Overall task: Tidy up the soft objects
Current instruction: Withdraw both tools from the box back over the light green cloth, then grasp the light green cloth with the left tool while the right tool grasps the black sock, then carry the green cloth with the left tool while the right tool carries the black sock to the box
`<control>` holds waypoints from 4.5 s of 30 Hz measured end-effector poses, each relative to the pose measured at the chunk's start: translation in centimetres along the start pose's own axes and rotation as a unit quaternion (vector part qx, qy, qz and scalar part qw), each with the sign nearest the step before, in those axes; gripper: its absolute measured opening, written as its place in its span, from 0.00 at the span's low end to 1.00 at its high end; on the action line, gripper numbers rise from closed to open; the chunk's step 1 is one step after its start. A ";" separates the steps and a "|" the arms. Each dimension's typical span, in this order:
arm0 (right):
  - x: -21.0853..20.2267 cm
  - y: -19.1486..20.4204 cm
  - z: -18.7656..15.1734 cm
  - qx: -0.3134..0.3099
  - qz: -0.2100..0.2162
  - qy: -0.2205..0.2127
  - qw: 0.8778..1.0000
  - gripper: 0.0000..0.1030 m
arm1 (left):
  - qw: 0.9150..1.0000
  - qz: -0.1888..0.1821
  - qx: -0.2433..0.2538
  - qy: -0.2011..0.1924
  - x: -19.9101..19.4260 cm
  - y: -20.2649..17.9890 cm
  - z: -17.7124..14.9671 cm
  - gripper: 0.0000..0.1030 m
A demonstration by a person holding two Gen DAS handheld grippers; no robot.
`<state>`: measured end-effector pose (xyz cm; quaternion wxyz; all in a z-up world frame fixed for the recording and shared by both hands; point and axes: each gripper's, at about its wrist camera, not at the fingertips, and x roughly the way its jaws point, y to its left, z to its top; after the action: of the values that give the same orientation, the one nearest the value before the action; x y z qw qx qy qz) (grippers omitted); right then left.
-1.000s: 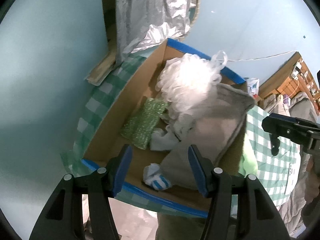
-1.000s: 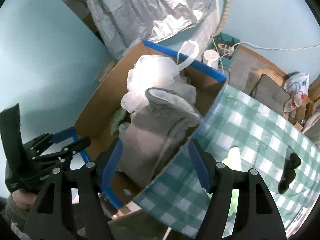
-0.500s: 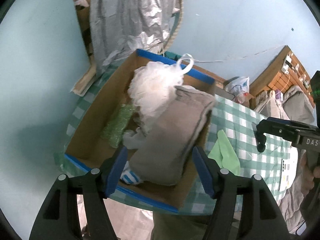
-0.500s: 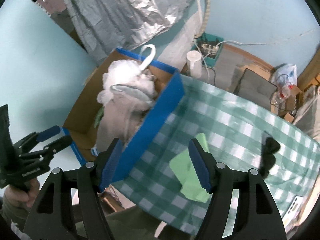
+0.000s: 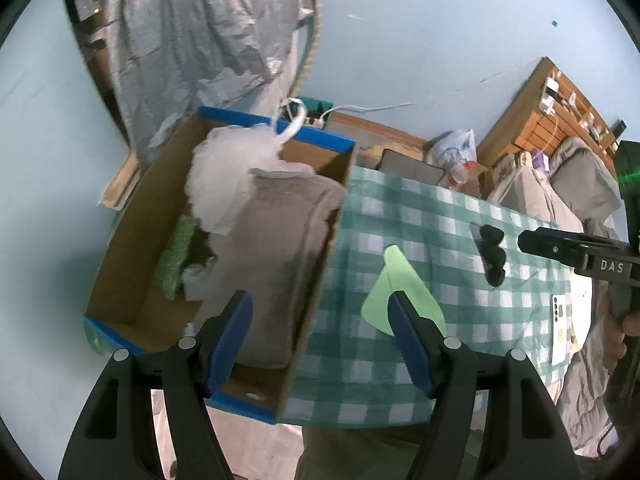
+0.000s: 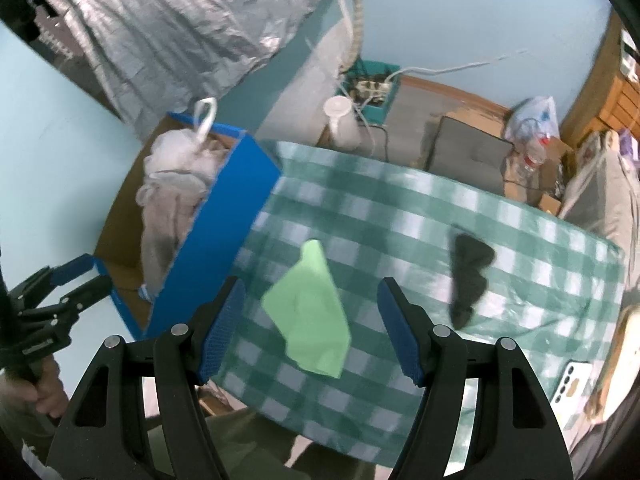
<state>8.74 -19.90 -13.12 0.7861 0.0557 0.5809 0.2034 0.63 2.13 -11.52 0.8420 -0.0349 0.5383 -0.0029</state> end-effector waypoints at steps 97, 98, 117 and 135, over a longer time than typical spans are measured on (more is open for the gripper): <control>6.5 -13.9 -7.9 0.099 -0.041 0.057 0.993 0.36 | 0.972 0.011 0.154 0.176 20.8 -15.3 -3.4 0.77; 6.4 -13.8 -8.0 0.100 -0.040 0.056 0.993 0.36 | 0.973 0.011 0.155 0.172 20.7 -15.3 -3.5 0.77; 5.5 -11.9 -9.0 0.093 -0.033 0.046 0.994 0.36 | 0.979 -0.009 0.151 0.137 16.5 -12.9 -5.9 0.07; 2.2 -8.2 -7.3 0.059 -0.016 0.021 0.998 0.36 | 0.988 -0.044 0.115 0.095 10.1 -12.0 -3.4 0.07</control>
<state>4.51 -27.61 -20.10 0.7727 0.0879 0.6087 0.1572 2.17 -10.45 -21.37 0.7845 0.0393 0.6099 -0.1052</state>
